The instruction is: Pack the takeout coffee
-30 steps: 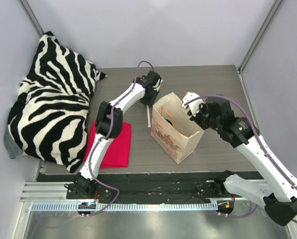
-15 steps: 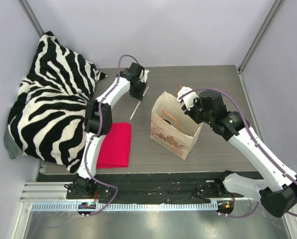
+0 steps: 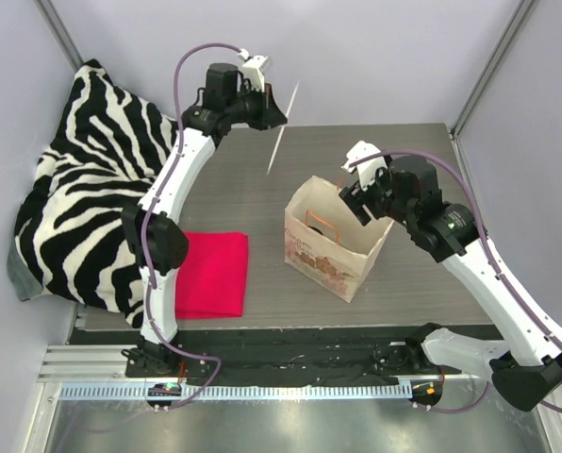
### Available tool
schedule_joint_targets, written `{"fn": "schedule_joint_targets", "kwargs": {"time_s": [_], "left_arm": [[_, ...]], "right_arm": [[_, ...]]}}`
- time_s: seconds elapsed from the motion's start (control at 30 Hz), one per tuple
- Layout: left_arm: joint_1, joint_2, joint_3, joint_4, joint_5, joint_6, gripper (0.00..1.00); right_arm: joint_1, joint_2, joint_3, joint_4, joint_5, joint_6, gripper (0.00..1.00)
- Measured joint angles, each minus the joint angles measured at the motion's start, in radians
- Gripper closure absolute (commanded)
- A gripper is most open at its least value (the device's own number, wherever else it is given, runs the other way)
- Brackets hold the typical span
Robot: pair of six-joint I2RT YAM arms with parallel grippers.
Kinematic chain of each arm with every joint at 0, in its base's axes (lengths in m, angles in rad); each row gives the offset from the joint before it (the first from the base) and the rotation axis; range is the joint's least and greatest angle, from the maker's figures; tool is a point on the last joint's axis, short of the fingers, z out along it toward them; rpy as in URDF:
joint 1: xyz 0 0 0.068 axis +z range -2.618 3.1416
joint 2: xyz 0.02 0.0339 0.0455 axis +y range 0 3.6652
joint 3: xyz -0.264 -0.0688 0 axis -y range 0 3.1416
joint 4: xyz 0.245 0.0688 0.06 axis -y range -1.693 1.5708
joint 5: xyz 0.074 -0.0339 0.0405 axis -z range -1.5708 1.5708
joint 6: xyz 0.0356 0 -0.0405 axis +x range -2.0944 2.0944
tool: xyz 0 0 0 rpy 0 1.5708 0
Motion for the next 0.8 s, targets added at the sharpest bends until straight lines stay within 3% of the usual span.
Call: {"fn": "schedule_joint_targets", "kwargs": {"time_s": [0.13,0.47,0.63,0.8], "left_arm": [[0.012,-0.018,-0.002,0.106,0.117,-0.086,1.00],[-0.003,-0.112,-0.074,0.512,0.456,-0.346,1.00],[-0.094,-0.217,-0.202,0.615,0.571,-0.332,1.00],[-0.195,-0.274,-0.285,0.577,0.635,-0.171,1.00]], "right_arm": [[0.000,0.000,0.052,-0.010,0.007,0.014,0.06],[0.000,-0.023,0.196,-0.025,0.008,0.056,0.00],[-0.003,-0.079,0.216,-0.028,0.039,0.063,0.00],[-0.050,-0.136,0.216,-0.029,0.094,0.048,0.00]]}}
